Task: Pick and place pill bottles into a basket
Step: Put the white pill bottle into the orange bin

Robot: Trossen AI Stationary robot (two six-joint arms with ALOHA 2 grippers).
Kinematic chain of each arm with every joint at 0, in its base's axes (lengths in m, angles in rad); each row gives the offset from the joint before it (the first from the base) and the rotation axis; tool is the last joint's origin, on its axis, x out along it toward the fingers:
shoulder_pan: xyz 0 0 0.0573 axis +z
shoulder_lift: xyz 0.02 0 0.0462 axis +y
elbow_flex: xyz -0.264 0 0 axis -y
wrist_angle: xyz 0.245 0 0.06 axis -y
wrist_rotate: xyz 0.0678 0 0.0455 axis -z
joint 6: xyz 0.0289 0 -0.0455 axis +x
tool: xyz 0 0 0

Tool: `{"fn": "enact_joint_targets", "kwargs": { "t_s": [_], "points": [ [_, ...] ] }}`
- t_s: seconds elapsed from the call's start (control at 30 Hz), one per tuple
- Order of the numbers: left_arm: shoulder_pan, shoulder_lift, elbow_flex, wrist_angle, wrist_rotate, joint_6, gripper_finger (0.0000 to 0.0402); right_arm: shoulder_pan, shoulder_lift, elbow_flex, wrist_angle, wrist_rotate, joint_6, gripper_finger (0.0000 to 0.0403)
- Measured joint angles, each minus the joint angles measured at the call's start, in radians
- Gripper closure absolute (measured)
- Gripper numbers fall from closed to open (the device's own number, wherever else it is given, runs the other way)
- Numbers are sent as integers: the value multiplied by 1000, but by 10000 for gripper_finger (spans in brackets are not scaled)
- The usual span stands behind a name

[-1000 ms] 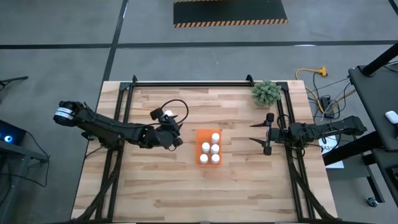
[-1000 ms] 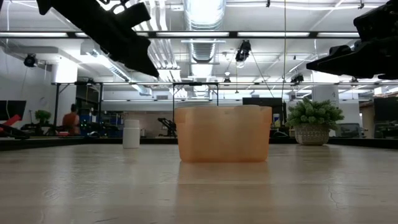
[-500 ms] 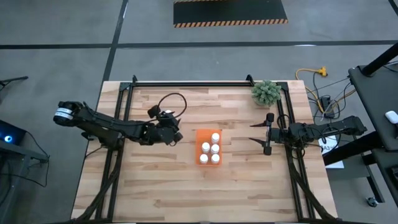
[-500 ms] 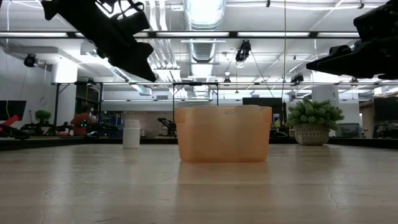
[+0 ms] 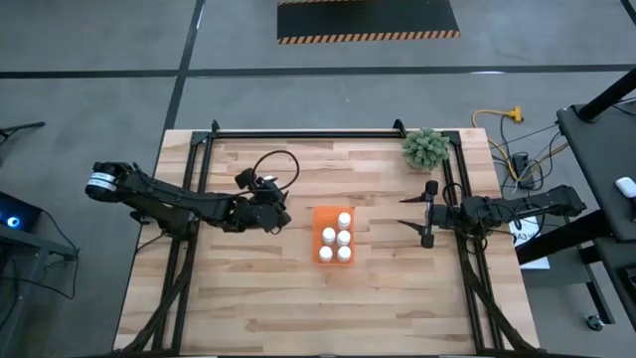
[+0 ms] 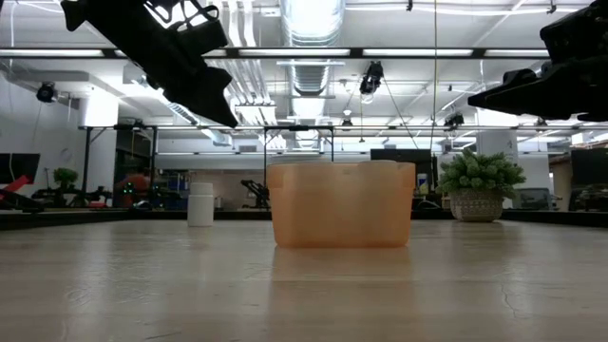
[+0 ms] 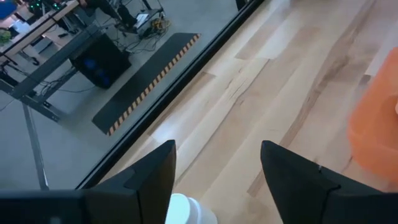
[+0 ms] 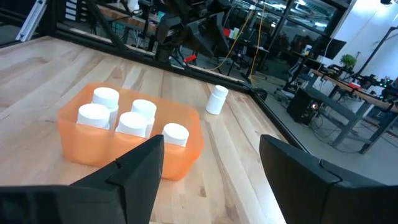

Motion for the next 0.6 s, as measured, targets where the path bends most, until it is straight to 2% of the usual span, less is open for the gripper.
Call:
{"fn": "enact_joint_targets", "kwargs": {
  "t_s": [0.17, 0.33, 0.5, 0.6],
  "points": [
    [1, 4, 0, 0, -1, -4, 158, 0, 0, 0, 0, 0, -1, 154],
    [33, 17, 1, -16, 4, -87, 154, 0, 0, 0, 0, 0, -1, 151],
    [103, 20, 4, -69, 126, -197, 154, 0, 0, 0, 0, 0, 0, 147],
    [140, 20, 4, -77, 147, -210, 154, 0, 0, 0, 0, 0, -1, 150]
  ]
}}
